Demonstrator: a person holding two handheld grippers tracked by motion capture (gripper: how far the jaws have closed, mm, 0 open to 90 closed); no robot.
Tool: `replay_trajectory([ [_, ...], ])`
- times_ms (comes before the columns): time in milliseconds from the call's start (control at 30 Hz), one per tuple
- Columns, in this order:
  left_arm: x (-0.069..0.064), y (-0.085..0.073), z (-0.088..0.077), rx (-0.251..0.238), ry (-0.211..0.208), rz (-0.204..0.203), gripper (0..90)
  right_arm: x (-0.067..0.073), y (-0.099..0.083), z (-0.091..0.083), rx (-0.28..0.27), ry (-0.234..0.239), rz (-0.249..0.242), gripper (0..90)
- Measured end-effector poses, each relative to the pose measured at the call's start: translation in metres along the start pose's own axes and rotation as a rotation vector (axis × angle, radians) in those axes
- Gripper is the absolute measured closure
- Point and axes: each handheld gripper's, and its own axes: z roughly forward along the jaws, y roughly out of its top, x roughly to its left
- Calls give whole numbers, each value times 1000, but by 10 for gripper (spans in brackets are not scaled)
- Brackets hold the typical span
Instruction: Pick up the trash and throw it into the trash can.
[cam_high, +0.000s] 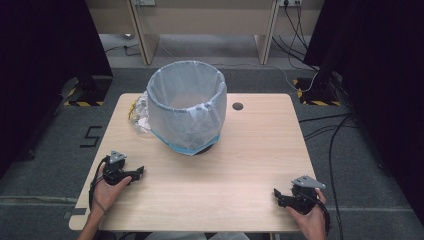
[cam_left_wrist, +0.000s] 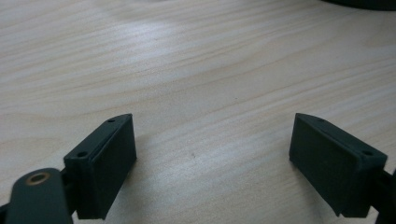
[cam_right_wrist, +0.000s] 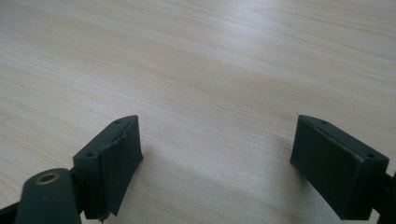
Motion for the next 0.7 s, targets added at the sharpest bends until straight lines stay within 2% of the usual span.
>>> replay_trajectory([
  [300,4,1,-1,-9,-14,-10,169,-1,0,0,0,3,-6,159],
  [400,6,4,-1,-29,-21,-32,169,-1,0,0,0,4,-6,159],
  [633,13,22,-6,-71,-26,-45,167,-1,0,0,1,4,-4,159],
  [700,18,32,-2,-85,-39,-63,165,-1,0,0,0,3,-4,158],
])
